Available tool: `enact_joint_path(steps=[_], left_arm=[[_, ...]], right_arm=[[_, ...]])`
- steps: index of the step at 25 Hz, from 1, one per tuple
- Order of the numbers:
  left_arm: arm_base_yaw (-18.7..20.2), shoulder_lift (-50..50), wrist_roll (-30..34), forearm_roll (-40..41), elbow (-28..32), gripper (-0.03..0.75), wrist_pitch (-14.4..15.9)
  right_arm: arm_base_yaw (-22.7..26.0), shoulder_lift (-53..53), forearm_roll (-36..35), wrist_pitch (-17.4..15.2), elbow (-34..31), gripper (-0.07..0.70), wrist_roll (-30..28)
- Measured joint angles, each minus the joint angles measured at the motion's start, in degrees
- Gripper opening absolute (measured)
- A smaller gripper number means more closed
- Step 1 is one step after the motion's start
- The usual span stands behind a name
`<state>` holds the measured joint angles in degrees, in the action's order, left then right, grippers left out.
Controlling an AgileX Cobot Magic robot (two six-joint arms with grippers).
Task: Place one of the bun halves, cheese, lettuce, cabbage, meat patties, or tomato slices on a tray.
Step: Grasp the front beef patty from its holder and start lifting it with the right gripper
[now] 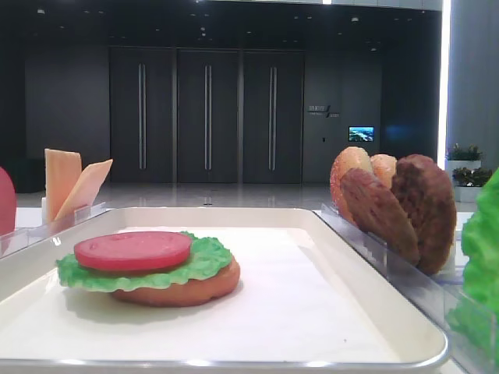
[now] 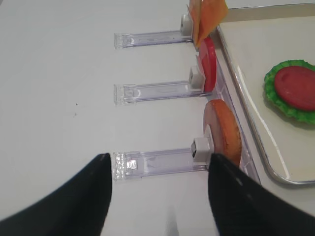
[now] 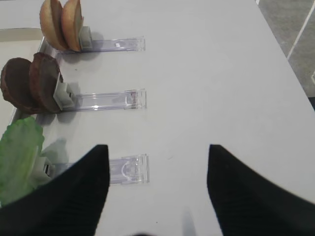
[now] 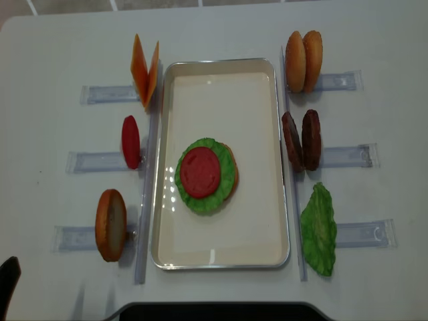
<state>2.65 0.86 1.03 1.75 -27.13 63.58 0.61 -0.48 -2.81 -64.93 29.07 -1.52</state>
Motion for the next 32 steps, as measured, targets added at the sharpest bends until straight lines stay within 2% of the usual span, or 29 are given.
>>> enact_joint_path(steps=[32], left_arm=[[0.00, 0.00, 0.00, 0.00, 0.00, 0.471, 0.00]], right_arm=[[0.00, 0.00, 0.05, 0.00, 0.00, 0.417, 0.68]])
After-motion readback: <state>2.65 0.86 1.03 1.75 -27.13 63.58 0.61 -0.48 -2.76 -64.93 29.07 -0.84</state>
